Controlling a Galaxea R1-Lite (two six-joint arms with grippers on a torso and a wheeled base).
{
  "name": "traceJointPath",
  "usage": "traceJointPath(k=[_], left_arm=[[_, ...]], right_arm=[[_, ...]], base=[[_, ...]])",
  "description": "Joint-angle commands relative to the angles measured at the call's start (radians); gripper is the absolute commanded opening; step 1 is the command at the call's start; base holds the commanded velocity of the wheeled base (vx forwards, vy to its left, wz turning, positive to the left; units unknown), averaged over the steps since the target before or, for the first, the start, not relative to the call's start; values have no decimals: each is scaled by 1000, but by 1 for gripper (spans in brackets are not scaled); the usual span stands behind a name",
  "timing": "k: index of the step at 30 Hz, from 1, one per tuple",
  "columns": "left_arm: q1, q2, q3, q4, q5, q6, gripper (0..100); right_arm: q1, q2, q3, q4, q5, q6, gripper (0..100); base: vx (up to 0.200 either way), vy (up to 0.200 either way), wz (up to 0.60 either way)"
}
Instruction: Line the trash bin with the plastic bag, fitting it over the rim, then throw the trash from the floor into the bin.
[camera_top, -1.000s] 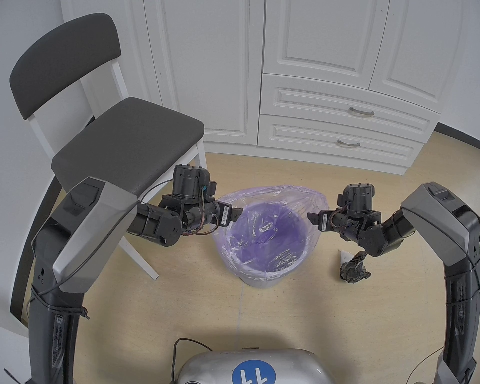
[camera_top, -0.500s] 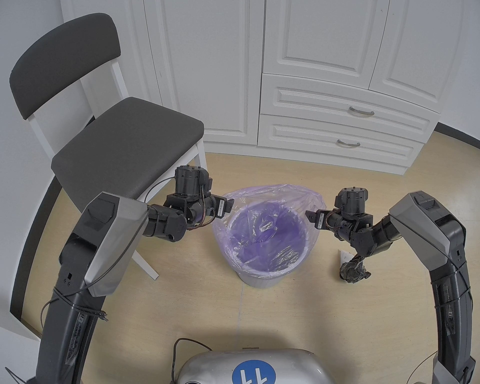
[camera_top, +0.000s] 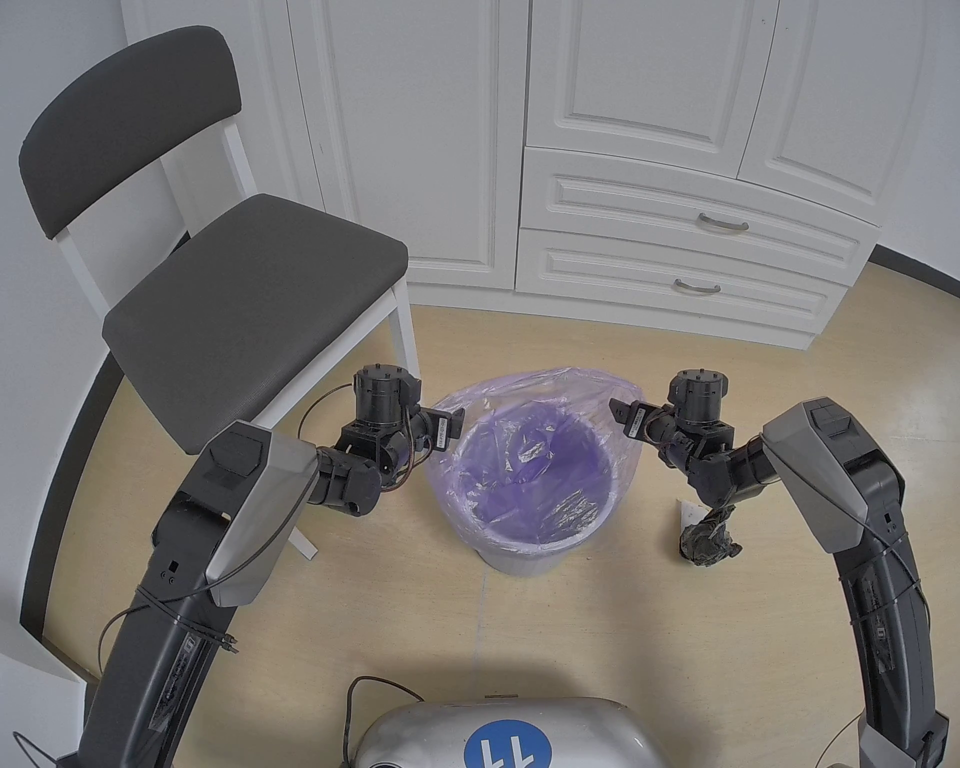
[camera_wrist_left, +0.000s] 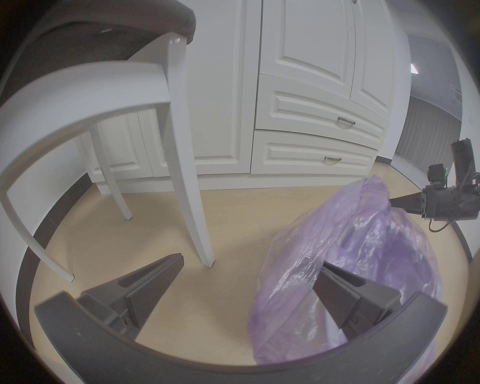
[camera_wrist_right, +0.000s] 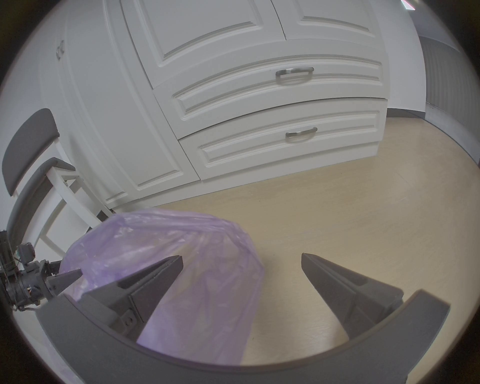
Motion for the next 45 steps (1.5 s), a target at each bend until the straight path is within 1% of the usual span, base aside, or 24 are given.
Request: traceJointPath(k=[1,5,15,28,33,36,38,40,41,43,45], left_arm=[[8,49,0,-11,14,0,100],[21,69,0,-14,16,-2,100],[44,95,0,-14,13,-17,100],[44,138,0,-22,16,-20,100],[37,112,0,-27,21,-58,100],[29,40,7,-25,54,-74,100],[26,-10,75,-28,70,-77,100],[18,-96,202,-39,68,-77,100],[15,-112,228,-45,67,-77,100],[8,-178,365,-103,67,-75,100],[5,-210,450,-163,68,-74,100]], right_arm=[[-9,76,-60,0,0,4,100],[-18,108,-96,9,-1,3,100],[-18,146,-105,18,0,-4,100],[-20,174,-128,96,0,-10,100],[-20,131,-117,92,0,1,100],[-20,11,1,92,-1,-13,100],[-21,-58,81,95,-1,-27,100],[-21,-151,183,90,2,-82,100],[-21,-170,200,89,3,-93,100],[-21,-245,286,85,12,-128,100],[-21,-280,340,90,17,-140,100]], base=[[0,0,0],[0,0,0],[0,0,0],[0,0,0],[0,0,0],[0,0,0],[0,0,0],[0,0,0],[0,0,0],[0,0,0],[0,0,0]])
